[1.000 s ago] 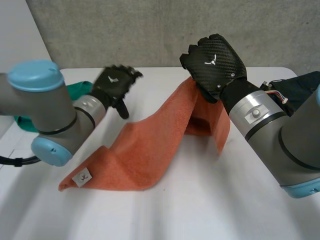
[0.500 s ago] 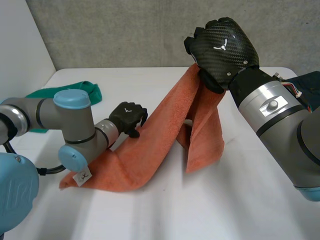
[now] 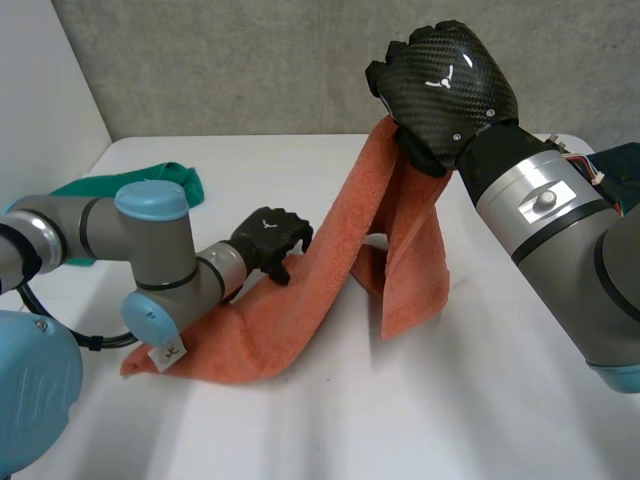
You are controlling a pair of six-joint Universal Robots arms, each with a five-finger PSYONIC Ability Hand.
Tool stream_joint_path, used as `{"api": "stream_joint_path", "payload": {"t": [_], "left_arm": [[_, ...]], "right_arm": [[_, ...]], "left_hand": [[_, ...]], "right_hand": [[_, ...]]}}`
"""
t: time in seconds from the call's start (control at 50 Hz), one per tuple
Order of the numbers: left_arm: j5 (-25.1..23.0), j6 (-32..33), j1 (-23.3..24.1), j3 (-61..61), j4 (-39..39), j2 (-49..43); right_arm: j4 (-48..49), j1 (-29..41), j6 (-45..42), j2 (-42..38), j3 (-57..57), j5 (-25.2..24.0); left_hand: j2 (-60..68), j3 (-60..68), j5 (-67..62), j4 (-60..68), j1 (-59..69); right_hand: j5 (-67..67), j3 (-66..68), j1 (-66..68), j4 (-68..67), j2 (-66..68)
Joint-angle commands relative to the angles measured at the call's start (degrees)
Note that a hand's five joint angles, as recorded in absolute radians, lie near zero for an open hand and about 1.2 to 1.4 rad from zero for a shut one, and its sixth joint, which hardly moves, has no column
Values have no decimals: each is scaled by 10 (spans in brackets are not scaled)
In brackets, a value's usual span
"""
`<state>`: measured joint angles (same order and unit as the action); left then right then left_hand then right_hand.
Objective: Fold the laundry.
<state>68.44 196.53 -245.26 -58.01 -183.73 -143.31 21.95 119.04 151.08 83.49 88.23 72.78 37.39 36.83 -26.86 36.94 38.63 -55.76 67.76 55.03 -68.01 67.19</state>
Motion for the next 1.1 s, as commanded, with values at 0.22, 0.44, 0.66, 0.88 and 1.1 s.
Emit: {"api": "stream_joint_path", "payload": {"t": [0.22,0.44,0.66,0.88,1.1], "left_arm": [[172,3,1,107,-105,-2],[192,-4,4,127,-236,111],[111,-78,15,-38,-166,117],[-35,-174,13,-11,-81,36],[-60,-200,36,44,-47,-30]], "right_arm": [[7,-7,-22,-100,-81,3],[27,-28,-57,-177,-254,50],[29,-19,-35,-90,-127,15],[21,-22,30,-8,-56,-65],[20,-28,42,37,-27,-77]], "left_hand": [[426,432,-431,431,414],[426,432,-431,431,414],[-268,-263,263,-264,-281],[-230,-224,225,-225,-242],[-82,-76,77,-77,-94]], "right_hand": [[-142,122,250,-120,128],[-142,122,250,-120,128],[-142,122,250,-120,128],[-142,122,250,-120,128],[-142,122,250,-120,128]]}}
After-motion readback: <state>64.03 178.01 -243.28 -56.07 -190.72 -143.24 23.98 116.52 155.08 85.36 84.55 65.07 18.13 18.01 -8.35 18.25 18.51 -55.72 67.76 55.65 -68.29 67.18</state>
